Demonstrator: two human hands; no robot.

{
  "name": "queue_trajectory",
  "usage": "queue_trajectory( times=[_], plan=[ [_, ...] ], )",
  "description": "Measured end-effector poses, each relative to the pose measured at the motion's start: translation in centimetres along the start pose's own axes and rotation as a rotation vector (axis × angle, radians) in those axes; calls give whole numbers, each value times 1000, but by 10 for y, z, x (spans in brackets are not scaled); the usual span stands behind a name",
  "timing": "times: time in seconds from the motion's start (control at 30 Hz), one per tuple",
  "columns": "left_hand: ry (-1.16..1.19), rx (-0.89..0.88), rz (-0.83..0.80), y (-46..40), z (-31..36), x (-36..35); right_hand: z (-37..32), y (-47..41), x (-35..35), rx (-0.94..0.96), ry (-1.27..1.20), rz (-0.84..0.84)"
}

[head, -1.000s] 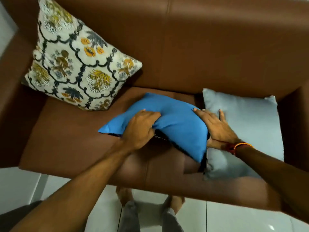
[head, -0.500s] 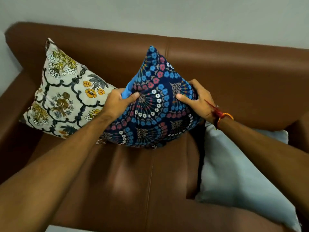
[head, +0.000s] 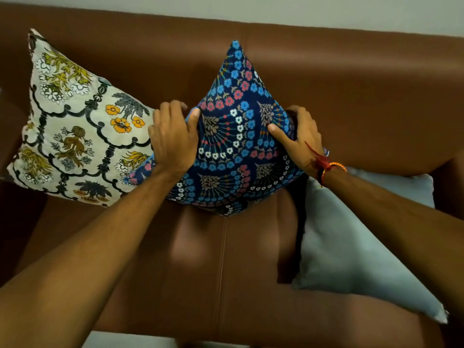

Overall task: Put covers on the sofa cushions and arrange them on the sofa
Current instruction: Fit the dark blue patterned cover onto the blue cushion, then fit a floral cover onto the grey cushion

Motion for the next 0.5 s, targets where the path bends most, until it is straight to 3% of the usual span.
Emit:
queue_trajectory(
  times=[0.1,0.17,0.23,0.3,0.43,0.5],
  plan=[
    [46,-160,199,18,25,17,15,17,13,27,85,31],
    [42,-456,231,44,59,16,33,36,22,47,169,28],
    [62,-732,111,83,103,-1,56,63,32,43,248,-5],
    [62,-883,-69,131,143,-26,84,97,42,46,352,-76],
    [-125,-1027,-462,217,181,-90,151,185,59,64,564,-310],
    [-220,-1070,-554,247,184,-115,185,232,66,158,690,-389]
  ],
)
Point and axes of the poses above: each hand's wrist, its own y-axis away from the middle knuckle, its own x-axis out of the back of the hand, z = x × y, the point moved 4 cm from there along -y, towards the middle knuckle, and after that the axes turned 4 degrees about -y, right-handed, at the moved point
